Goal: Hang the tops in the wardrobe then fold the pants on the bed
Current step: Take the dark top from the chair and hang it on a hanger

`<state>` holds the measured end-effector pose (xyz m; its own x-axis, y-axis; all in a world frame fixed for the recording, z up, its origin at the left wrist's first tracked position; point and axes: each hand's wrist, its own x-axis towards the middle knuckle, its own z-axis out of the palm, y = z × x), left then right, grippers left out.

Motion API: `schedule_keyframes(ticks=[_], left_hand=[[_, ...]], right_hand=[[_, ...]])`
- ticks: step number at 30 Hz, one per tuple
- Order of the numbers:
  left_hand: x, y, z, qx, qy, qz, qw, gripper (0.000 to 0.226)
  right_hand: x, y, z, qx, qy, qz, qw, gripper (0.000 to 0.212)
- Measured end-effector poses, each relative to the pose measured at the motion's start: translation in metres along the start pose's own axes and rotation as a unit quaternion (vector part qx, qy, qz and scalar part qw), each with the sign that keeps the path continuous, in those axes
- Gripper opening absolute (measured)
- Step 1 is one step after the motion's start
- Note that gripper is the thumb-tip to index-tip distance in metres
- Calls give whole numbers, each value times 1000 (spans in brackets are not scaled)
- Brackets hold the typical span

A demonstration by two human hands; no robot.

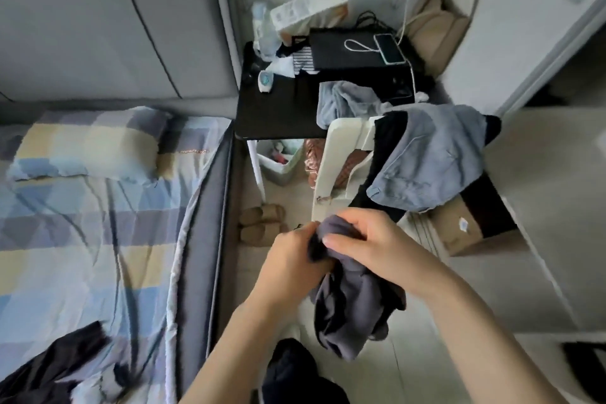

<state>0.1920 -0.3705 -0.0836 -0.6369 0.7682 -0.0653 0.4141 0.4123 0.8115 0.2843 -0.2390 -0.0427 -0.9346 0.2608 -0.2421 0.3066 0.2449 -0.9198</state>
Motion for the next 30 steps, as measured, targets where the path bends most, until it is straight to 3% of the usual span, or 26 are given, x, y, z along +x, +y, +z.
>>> schedule_keyframes(ticks=[2, 5, 7, 10, 13, 16, 18, 20, 22, 24, 26, 28, 30], left_hand=[[25, 4, -1, 26, 16, 42, 999, 5], [53, 9, -1, 86, 36, 111, 990, 32], [67, 13, 2, 104, 44, 154, 982, 36], [81, 25, 9, 27, -4, 178, 984, 36], [93, 38, 12, -69, -116, 124, 983, 31], [105, 47, 17, -117, -268, 39, 955, 16], [110, 51, 23, -66, -384, 20, 921, 37], [113, 54, 30, 55, -440, 75, 893, 55], [116, 59, 39, 128, -400, 140, 897, 44], [122, 59, 42, 97, -322, 140, 931, 36], [126, 65, 46, 57, -261, 139, 954, 27], [129, 73, 45, 35, -219, 140, 965, 21], [130, 80, 46, -24, -209, 127, 969, 19]], right_hand=[[-5, 1, -18, 23, 10, 50, 998, 21], [-13, 6, -43, -41, 37, 132, 990, 58], [-18, 8, -52, -90, 46, 167, 981, 45], [-26, 15, -58, -198, 93, 230, 948, 22], [-40, 27, -69, -227, 193, 262, 918, 14], [-55, 41, -87, -233, 359, 249, 869, 30], [-59, 46, -95, -244, 423, 236, 840, 31], [-59, 50, -97, -257, 451, 217, 826, 27], [-61, 52, -97, -288, 468, 219, 806, 24], [-60, 59, -91, -315, 480, 252, 779, 28], [-67, 66, -79, -278, 537, 305, 736, 35], [-69, 71, -66, -220, 602, 319, 698, 26], [-66, 77, -53, -149, 620, 315, 703, 18]])
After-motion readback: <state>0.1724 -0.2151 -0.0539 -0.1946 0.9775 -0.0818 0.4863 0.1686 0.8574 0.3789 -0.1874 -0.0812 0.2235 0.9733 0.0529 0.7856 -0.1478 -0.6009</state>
